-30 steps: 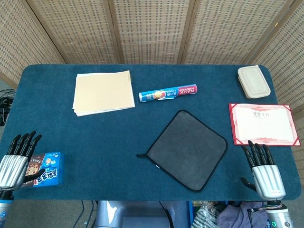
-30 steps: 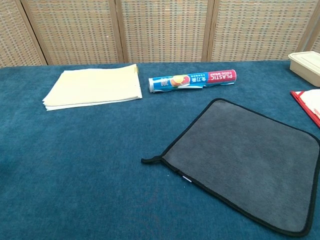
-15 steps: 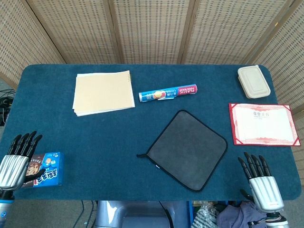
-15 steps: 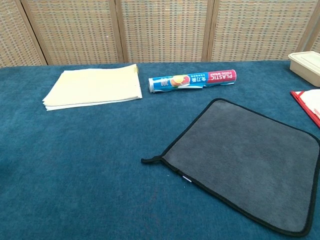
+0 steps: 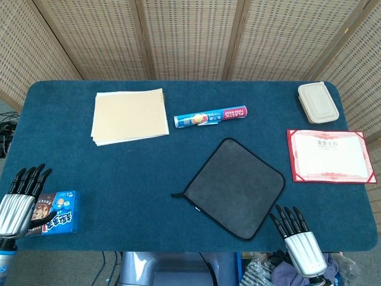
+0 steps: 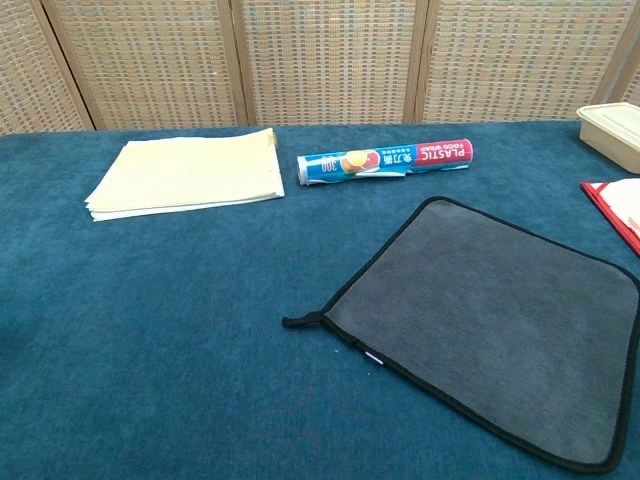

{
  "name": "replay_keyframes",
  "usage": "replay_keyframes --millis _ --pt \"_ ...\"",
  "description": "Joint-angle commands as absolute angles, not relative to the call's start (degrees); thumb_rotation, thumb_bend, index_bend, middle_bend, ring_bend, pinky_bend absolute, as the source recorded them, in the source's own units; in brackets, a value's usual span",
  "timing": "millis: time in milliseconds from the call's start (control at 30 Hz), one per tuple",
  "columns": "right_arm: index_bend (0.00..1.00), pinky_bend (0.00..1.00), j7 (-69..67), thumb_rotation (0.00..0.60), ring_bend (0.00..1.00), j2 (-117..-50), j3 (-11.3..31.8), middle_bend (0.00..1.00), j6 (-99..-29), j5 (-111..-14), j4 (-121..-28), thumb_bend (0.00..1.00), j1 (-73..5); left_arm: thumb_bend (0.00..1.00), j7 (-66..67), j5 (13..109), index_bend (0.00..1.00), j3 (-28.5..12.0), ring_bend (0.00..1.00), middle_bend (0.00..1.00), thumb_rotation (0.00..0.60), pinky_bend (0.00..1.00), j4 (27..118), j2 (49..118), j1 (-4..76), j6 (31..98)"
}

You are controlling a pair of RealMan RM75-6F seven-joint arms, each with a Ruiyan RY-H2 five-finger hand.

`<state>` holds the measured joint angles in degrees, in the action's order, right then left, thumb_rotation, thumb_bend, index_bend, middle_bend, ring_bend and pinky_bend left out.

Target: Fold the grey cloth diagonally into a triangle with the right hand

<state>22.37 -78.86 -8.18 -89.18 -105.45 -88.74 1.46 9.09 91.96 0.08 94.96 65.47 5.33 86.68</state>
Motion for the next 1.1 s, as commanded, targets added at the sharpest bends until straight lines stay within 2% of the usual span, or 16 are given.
replay_keyframes --millis 33,1100 --pt "0.11 0.0 22.23 0.6 0.0 -79.55 -8.3 0.0 -88.6 -105.6 -88.43 0.07 1.32 0.12 9.26 92.01 0.0 0.11 0.0 0.0 0.6 0.0 94.96 65.57 5.36 86.62" --pt "0.12 0.0 23.93 0.6 0.0 -86.73 -7.3 0.0 -81.28 -104.08 -89.01 0.07 -1.7 0.12 9.36 91.21 0.0 -0.16 0.0 0.0 0.6 0.0 94.63 65.85 5.64 85.98"
